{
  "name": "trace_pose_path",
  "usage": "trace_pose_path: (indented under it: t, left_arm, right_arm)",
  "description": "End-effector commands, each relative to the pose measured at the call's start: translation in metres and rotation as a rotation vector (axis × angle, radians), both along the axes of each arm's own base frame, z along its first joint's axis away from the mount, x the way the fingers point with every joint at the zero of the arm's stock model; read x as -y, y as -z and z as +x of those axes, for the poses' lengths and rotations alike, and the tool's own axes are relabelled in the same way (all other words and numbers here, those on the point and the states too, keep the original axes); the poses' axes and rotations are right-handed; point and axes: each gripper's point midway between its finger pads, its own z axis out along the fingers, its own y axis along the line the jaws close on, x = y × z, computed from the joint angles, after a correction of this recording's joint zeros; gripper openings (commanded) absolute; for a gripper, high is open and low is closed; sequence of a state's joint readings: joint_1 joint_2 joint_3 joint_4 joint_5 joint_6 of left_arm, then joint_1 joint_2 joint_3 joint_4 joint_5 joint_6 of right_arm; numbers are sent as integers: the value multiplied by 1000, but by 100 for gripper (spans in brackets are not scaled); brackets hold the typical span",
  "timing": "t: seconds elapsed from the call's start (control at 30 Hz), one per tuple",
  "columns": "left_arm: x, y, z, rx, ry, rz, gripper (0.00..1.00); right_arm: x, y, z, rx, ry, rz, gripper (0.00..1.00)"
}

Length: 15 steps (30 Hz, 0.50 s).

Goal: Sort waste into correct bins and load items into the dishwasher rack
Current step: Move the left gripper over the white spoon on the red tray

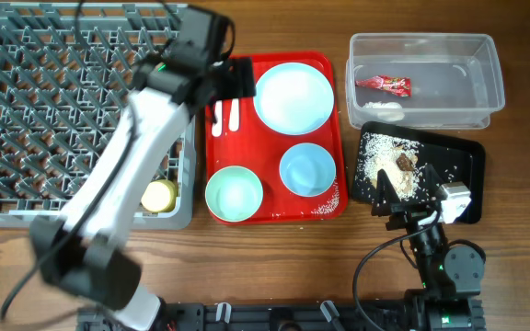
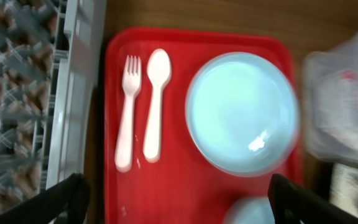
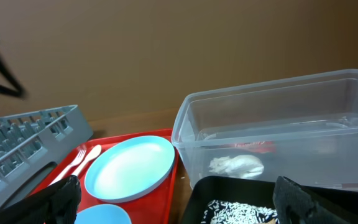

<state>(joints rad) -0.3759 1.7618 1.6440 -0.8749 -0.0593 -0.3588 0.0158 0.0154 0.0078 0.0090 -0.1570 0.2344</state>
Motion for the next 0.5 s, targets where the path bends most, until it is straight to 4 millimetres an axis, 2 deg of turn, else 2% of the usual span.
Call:
trace_pose_path:
  t: [0.0,0.03,0.13,0.17,0.2,0.3,0.4,0.47]
  left_arm:
    - [-10,79,33,-78,7,160,86]
    - [-8,100,38,-102,26,178,80]
    - [0,149,47,-151,40,172,71]
    - [4,157,48,-158,48,159,70]
    - [7,163,50,-162,55,146,69]
    - [16,175,51,-176,76,108,58]
    - [17,178,52,-174,77,104,51]
    - [17,180,53,-173,77,103,42]
  right_arm:
    - [-3,-3,-1,15,-17,2,100]
    - [-2,-3,-1,15,-16,2,100]
    - [-2,-3,-1,15,-16,2,100]
    - [-2,-3,-1,15,-16,2,100]
    - [-2,-3,-1,15,-16,2,100]
    - [-2,-3,-1,15,-16,2,100]
    - [-2,-3,-1,15,-16,2,100]
    - [-2,-3,-1,15,-16,2,100]
